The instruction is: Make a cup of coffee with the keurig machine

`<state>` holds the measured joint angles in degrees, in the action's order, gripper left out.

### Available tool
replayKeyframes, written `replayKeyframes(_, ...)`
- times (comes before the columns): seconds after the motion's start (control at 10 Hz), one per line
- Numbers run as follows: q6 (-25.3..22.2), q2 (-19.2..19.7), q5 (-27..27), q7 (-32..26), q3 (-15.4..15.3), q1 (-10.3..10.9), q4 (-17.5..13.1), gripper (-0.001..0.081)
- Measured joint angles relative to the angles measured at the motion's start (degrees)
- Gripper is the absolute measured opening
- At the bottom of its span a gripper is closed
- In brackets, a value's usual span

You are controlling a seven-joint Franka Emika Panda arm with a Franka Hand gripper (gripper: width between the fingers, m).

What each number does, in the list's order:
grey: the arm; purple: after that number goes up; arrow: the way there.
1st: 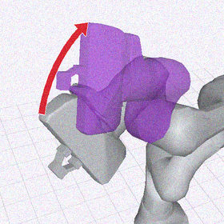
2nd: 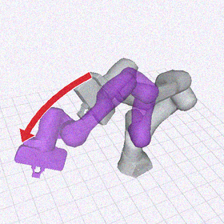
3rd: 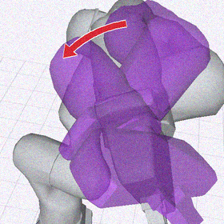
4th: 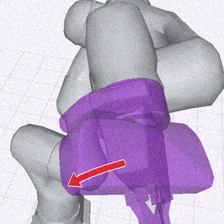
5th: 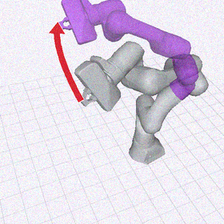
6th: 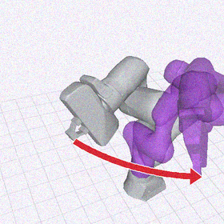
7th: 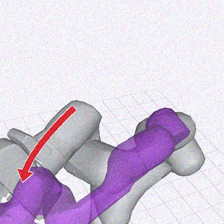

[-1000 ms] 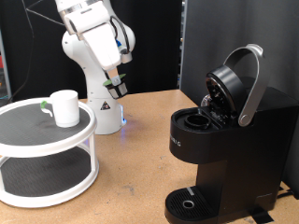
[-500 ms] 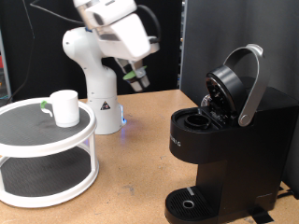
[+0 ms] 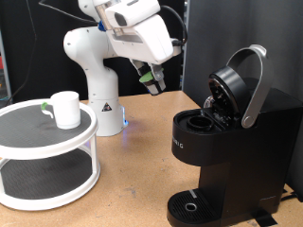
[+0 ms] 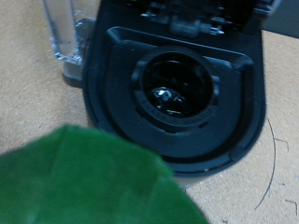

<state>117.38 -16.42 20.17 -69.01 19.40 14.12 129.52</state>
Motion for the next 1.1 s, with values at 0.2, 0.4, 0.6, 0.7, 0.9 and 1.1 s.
replayKeyframes(0.2,-3.4,0.2,-0.2,-2.7,-0.2,0.2,-0.8,0.0484)
replayKeyframes(0.4,-5.5,0.9,0.1,-2.3,-0.8,0.2,-2.7,0.0484)
replayKeyframes(0.6,-6.4,2.4,0.4,1.1,-1.1,0.2,-5.0,0.0484)
replayKeyframes(0.7,-7.6,3.3,0.4,2.8,-1.3,0.2,-6.3,0.0484)
replayKeyframes(0.9,-9.9,5.8,0.4,4.4,-1.5,0.2,-8.6,0.0484)
replayKeyframes(1.1,-9.1,7.8,0.4,4.9,-1.9,0.2,-9.6,0.0484)
